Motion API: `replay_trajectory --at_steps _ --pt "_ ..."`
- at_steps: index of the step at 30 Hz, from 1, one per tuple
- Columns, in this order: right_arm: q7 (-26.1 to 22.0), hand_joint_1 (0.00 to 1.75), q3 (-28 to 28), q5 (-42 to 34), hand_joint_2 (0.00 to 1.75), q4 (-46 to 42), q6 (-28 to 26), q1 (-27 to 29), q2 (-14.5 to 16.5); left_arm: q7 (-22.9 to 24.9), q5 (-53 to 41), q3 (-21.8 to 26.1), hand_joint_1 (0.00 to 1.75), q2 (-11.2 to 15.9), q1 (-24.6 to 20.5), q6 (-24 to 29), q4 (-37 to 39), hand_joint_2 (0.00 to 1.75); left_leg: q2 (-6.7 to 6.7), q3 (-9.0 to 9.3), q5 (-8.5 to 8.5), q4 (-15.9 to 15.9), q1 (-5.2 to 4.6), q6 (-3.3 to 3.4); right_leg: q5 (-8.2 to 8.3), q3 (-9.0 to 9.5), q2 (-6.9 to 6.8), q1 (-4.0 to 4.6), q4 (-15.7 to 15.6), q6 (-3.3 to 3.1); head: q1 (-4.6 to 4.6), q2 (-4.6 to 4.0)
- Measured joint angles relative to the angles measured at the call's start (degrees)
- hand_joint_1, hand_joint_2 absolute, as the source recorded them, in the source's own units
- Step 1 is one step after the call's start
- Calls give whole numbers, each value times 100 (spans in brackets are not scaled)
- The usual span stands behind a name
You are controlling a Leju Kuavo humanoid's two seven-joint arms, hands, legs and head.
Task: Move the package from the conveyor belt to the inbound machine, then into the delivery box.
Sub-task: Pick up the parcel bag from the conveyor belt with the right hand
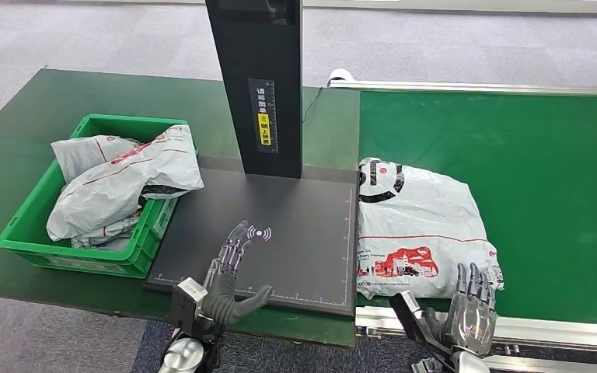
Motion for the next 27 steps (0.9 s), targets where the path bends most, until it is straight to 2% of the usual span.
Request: replay_trajectory --at_steps 13,20,27 --pt "304 0 281 1 175 311 0 -221 -250 -1 -31 -2 0 2 2 47 13 175 0 0 0 0 0 0 0 0 0 0 0 0 -1 0" --pt "65 0 258 -90 175 559 0 -324 -280 0 -74 4 0 2 5 58 34 175 -1 0 0 0 0 0 0 0 0 0 0 0 -1 0" --pt "40 0 142 -31 175 823 0 -424 -281 -1 -161 19 0 2 13 102 39 175 1 1 0 0 0 0 0 0 0 0 0 0 0 0"
